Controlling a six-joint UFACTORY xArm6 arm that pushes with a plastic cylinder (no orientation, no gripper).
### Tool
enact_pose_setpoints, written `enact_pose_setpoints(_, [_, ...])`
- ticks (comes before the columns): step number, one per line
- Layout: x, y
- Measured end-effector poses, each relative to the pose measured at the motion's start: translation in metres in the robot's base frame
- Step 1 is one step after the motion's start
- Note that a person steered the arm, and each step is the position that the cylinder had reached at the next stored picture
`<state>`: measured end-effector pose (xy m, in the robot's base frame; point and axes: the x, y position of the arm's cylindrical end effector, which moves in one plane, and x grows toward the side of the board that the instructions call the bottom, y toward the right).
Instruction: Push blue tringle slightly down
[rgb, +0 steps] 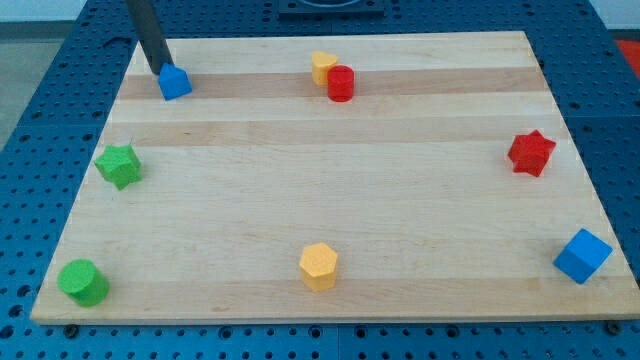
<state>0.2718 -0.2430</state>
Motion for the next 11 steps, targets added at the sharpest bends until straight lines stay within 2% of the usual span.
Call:
enact_pose_setpoints(2, [0.027,0.000])
enact_pose_setpoints(4, [0.036,-0.010])
enact_pose_setpoints(9, [0.121,0.105])
enact_pose_setpoints(10, [0.126,0.071])
enact_pose_setpoints(11, [0.107,0.037])
